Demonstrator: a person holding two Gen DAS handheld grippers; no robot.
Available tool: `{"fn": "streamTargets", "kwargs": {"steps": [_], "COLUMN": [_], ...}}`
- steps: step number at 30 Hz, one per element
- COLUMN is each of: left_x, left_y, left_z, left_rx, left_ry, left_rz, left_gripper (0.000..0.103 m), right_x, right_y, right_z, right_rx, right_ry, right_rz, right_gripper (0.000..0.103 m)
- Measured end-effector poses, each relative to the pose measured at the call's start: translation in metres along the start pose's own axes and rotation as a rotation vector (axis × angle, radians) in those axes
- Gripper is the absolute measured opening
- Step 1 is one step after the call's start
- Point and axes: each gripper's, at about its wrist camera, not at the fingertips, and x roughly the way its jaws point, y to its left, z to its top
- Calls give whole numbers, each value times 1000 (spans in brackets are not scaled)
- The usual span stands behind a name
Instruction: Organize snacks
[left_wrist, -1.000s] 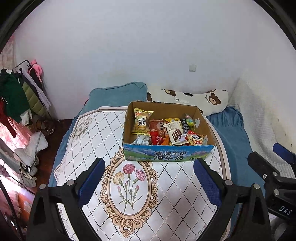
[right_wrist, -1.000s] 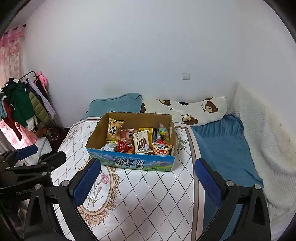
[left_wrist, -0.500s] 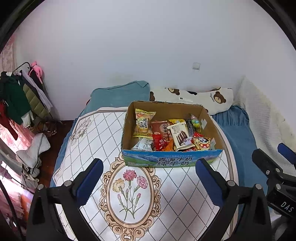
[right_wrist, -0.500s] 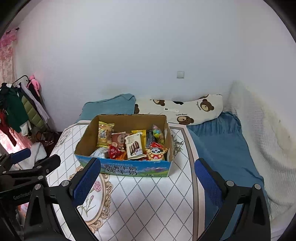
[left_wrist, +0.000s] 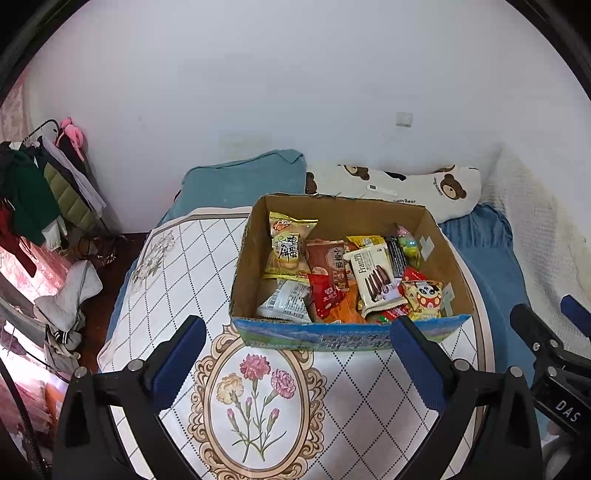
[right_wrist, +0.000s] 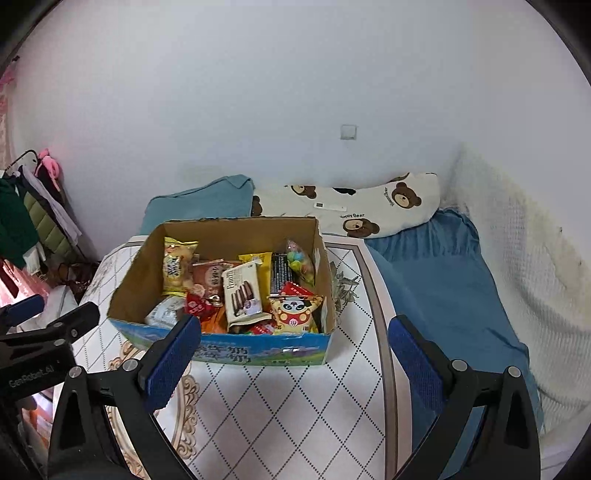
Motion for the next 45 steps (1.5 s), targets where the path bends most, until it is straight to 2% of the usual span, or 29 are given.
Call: {"fn": "streamTargets", "kwargs": {"steps": [15, 45], "left_x": [33, 31], "left_y": [-4, 1], "left_z": [2, 3], "left_rx": [10, 23], "left_ry": [50, 35], "left_rz": [19, 33], "left_gripper": [102, 102], "right_x": [38, 42], "right_y": [2, 6], "right_z": [0, -3], "right_rx": [-27, -31], "right_ry": [46, 40], "right_rz": [5, 27], "right_gripper": [103, 103]}}
